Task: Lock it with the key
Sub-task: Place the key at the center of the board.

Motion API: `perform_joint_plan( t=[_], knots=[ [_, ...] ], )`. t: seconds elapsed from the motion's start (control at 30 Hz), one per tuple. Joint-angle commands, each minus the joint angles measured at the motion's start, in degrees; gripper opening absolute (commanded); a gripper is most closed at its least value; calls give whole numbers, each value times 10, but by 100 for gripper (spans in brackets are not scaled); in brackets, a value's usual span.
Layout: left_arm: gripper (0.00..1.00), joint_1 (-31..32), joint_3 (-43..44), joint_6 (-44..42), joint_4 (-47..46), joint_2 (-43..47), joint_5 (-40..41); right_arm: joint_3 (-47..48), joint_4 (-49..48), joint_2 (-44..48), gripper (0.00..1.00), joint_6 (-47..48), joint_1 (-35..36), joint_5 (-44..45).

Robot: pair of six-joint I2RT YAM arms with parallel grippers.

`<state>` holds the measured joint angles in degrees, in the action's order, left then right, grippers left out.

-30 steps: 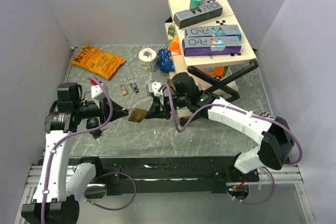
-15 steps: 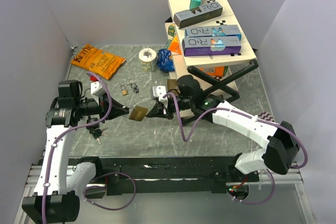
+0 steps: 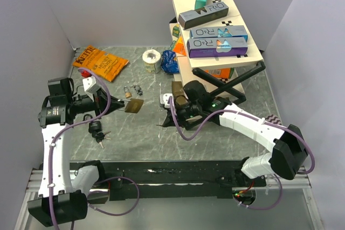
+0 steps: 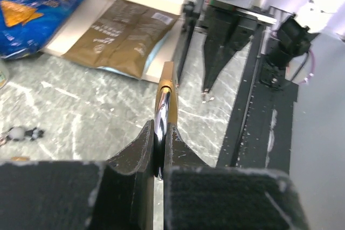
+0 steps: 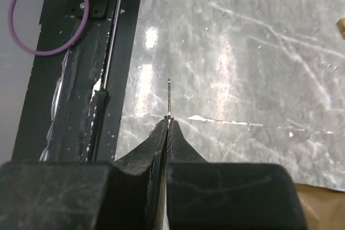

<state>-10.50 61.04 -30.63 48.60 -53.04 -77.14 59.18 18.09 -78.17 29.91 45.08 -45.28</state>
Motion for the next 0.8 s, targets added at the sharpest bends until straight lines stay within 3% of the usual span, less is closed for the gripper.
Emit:
perform_joint_plan(
  t=[0.0, 0.03, 0.07, 0.1, 0.2, 0.33, 0.47, 0.6, 0.77],
  knots=[
    [1, -20, 16, 94, -112, 5, -4, 10, 8, -1, 0, 3, -1, 9],
    [1, -22, 0, 141, -152, 7, 13, 22, 5, -6, 0, -4, 3, 12],
    [1, -24, -9, 193, -249, 13, 42, 32, 2, -19, 0, -9, 12, 18],
    [1, -25, -20, 296, -292, 16, 100, 42, -2, -29, 0, -21, 19, 32],
    [1, -29, -34, 369, -334, 7, 170, 88, -12, -68, 0, -49, 54, 90],
    [1, -37, -15, 404, -305, -29, 223, 167, -13, -133, 0, -80, 82, 176],
    [1, -51, -32, 445, -341, -26, 262, 234, -3, -219, 0, -108, 110, 274],
    [1, -50, -49, 475, -357, -22, 289, 296, 6, -284, 0, -122, 120, 328],
    [1, -51, -50, 446, -320, -22, 312, 303, -13, -334, 0, -100, 116, 351]
  ],
)
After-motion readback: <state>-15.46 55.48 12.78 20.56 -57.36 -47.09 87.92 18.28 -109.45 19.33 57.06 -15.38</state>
